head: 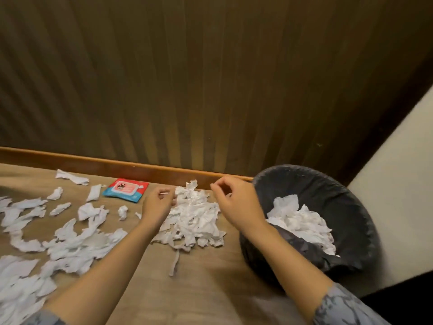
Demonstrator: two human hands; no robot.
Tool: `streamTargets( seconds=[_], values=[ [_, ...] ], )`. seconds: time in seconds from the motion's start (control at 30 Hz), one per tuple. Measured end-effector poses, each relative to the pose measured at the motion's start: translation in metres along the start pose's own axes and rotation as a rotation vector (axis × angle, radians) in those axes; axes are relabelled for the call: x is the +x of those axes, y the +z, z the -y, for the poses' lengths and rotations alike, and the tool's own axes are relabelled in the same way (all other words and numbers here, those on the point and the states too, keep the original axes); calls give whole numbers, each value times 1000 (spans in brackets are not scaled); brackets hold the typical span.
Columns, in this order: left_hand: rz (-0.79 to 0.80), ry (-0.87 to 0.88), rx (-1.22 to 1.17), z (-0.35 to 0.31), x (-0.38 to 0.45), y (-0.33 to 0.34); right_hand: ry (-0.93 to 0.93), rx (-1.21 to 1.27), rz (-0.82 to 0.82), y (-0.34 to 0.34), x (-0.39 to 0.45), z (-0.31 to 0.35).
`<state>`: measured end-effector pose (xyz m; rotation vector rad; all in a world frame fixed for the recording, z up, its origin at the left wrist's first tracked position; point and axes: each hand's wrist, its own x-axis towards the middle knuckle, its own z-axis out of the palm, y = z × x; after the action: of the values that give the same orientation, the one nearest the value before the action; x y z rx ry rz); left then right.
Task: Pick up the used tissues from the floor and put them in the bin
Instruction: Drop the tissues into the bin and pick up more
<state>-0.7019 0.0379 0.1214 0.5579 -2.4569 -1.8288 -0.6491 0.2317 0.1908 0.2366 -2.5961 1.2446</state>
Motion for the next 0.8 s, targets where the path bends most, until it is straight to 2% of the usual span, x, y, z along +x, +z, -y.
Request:
streamTargets(
  seconds=[0.07,0.13,0.23,0.33,0.4,0.5,0.57,0.63,0.73,0.8],
  values=[
    [6,-79,108,27,13,-23,-3,-17,136,46,0,-3],
    [65,-86,251,51,19,-42,53,-11,211,91,-2,-18],
    [209,-16,524,91,19,-52,223,-138,248,143,-10,-50],
    [331,-8,712,128,21,-46,418,-346,268,166,-15,-88],
    [351,-3,755,144,29,-39,495,-377,323,176,-14,-111],
    [282,45,769,155,45,-22,531,-387,373,192,-13,-134],
    [188,71,714,158,53,-3,511,-392,380,205,-14,-144],
    [121,78,678,160,59,17,389,-340,315,218,-21,-154],
    [139,68,713,169,69,37,158,-139,162,229,-43,-169],
    [135,56,656,179,75,40,70,-56,126,229,-60,-173]
  ],
)
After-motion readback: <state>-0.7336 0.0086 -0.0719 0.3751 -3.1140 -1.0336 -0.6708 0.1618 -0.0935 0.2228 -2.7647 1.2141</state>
